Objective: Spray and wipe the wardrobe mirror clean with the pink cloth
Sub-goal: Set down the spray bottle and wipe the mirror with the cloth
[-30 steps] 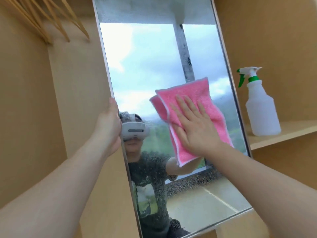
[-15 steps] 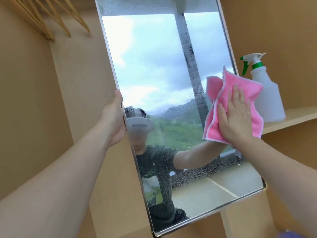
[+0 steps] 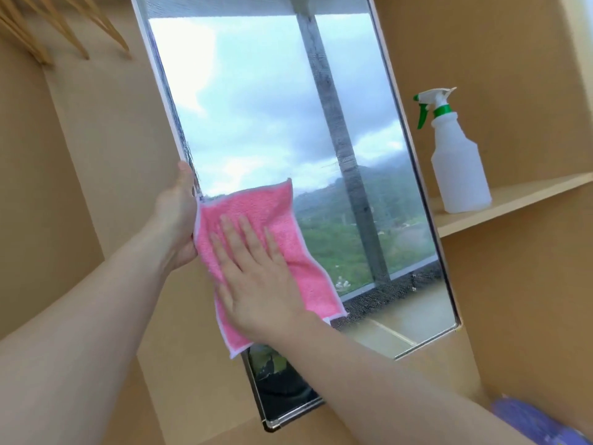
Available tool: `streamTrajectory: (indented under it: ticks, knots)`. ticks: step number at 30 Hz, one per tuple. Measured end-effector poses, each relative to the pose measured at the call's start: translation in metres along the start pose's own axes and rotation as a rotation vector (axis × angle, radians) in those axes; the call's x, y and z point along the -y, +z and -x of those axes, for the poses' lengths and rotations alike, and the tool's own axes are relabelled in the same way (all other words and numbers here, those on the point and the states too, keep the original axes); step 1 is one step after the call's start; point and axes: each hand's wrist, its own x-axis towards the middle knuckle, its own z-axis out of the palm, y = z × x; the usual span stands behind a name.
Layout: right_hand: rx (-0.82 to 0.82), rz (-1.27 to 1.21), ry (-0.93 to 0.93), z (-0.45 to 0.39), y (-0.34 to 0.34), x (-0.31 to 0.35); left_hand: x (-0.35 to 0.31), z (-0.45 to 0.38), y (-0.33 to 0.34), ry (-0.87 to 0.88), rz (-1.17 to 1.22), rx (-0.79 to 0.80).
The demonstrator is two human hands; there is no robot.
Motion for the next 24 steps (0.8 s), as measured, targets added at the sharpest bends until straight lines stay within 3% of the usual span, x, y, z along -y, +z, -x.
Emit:
streamTrajectory:
  ticks: [8,14,17,24]
  knots:
    - [-0.087,0.057,-0.13,0.016,0.003,-0.035,0.009,-0.017,-0.004,0.007,0.037,-0.04]
    - [-0.042,0.103,-0.146,0.032,-0.003,-0.08,0.011,-0.024,-0.005,0.047,-0.01,-0.09]
    - [-0.044,0.118,-0.054,0.044,-0.01,-0.116,0.013,-0.021,-0.001,0.047,-0.022,-0.089]
    - [-0.075,0.01,0.436,0.082,-0.024,-0.204,0.007,-0.005,0.002,0.021,-0.033,-0.073]
